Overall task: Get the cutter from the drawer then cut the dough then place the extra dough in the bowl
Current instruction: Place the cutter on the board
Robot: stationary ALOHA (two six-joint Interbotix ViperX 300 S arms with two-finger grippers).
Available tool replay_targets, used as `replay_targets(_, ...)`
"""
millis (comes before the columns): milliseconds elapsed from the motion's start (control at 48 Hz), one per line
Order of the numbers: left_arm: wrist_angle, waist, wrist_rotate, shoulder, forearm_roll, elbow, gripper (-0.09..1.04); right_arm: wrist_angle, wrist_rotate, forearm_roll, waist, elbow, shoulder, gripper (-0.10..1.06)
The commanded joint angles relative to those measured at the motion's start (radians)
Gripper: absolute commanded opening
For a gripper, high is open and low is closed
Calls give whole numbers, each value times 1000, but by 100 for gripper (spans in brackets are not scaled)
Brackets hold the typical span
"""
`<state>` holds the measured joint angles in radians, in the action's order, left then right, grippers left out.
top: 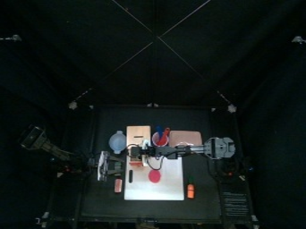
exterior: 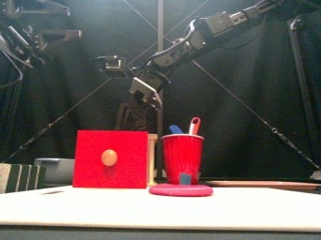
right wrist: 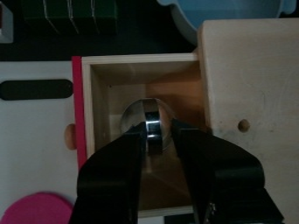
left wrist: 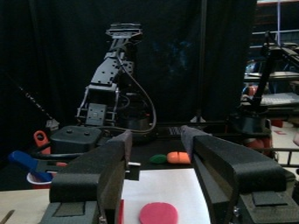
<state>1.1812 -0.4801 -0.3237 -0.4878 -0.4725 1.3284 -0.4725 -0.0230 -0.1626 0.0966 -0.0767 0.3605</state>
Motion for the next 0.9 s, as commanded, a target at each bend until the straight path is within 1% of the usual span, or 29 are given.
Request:
replay_targets(21,5,2,0,-2,-3,-12,85,0,2,0,5,31,-15,67)
replay_targets(188,5,2,0,0,-5,-12,85,0,2,3,3,34,-6,65)
replay_targets(458,5,3,2,-2,-31,-6,85,-26,-2,8,-3,52,-12,53)
replay_targets(562,5,2,2,-2,-43,-3,85,-58,-2,11,-9,66,-23,52)
replay_targets(792,5,2,0,-2,-61,0,85,-123,-2,14,-37,118,-63,52)
replay_targets(896,5,2,2,-2,-69,2,85,-141,-2,14,-41,135,-83,52)
